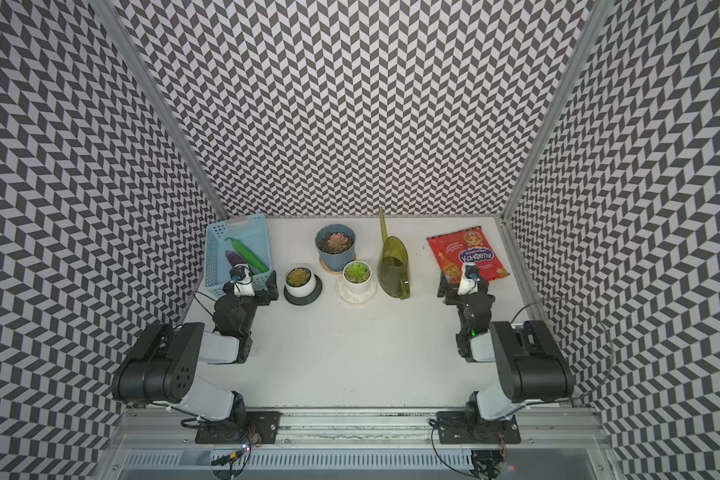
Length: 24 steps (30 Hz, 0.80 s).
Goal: Water the succulent around the soil edge
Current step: Reset both arms
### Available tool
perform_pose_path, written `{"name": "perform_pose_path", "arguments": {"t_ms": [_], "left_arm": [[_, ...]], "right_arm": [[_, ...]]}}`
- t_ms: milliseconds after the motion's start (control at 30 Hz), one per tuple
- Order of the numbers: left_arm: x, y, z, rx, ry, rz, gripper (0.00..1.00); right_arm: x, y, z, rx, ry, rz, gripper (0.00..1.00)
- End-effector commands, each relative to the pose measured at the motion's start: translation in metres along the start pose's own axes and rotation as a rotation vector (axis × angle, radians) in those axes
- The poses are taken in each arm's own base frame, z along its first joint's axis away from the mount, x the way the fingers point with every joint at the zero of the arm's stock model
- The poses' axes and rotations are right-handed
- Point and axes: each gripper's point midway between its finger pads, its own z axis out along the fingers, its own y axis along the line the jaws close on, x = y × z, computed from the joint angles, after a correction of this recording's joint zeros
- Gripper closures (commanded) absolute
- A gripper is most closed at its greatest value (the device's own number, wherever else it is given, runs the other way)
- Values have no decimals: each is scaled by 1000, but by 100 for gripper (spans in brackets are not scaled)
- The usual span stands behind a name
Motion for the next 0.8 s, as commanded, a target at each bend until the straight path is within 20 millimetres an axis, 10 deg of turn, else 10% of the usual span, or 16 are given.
{"name": "perform_pose_path", "arguments": {"t_ms": [0, 300, 767], "left_arm": [[-4, -2, 3, 11, -13, 13, 0], [-7, -9, -1, 40, -31, 33, 0], [-7, -11, -2, 32, -34, 43, 0]], "right_arm": [[-18, 4, 2, -17, -58, -7, 0], [-25, 18, -45, -99, -183, -46, 0], [-24, 17, -30, -90, -170, -42, 0]]}}
